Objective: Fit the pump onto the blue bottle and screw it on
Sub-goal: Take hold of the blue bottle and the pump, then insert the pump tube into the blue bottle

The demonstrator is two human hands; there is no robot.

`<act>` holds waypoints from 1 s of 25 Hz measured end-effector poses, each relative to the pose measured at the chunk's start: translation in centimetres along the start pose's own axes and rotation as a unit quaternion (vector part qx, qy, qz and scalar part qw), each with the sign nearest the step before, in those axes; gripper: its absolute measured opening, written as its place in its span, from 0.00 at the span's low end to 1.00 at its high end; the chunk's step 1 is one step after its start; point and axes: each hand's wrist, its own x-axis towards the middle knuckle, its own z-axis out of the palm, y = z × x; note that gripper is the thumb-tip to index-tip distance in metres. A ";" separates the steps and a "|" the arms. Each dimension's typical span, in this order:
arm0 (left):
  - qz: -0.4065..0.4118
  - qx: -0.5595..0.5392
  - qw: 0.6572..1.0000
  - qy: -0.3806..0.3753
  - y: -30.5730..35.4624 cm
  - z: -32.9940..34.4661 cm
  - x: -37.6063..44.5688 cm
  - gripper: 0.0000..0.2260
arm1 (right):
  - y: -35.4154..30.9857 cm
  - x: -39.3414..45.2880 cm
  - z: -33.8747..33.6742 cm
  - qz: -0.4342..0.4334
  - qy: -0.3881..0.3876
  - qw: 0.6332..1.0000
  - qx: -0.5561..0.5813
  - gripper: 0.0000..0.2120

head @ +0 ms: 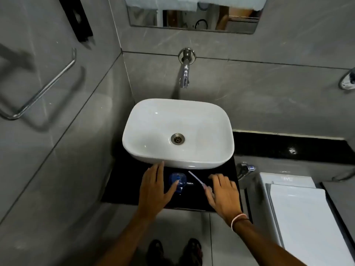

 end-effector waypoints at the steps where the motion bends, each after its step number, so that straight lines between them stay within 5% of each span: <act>1: -0.008 -0.010 1.000 -0.012 0.0 0.8 -0.3 0.34 | -0.1 -0.5 0.7 0.031 -0.032 0.999 -0.011 0.20; 4: -0.040 -0.007 0.997 -0.062 0.7 1.9 -0.9 0.36 | -0.3 -1.2 2.5 0.082 -0.124 0.989 0.018 0.21; 8: -0.022 0.003 0.997 -0.071 0.9 2.3 -0.5 0.34 | -0.2 0.4 2.5 0.080 -0.124 0.988 0.054 0.16; 14: -0.006 0.049 0.994 -0.094 0.1 3.0 -0.9 0.34 | 1.0 5.0 -5.6 0.024 -0.155 0.943 0.295 0.15; 18: -0.008 0.059 0.993 -0.104 -0.1 3.0 -0.8 0.35 | -0.2 7.8 -12.1 -0.047 -0.108 0.955 0.274 0.09; 25: -0.018 0.054 0.991 -0.122 -0.3 3.2 -0.9 0.34 | -4.2 9.3 -15.4 -0.143 -0.189 0.960 0.148 0.13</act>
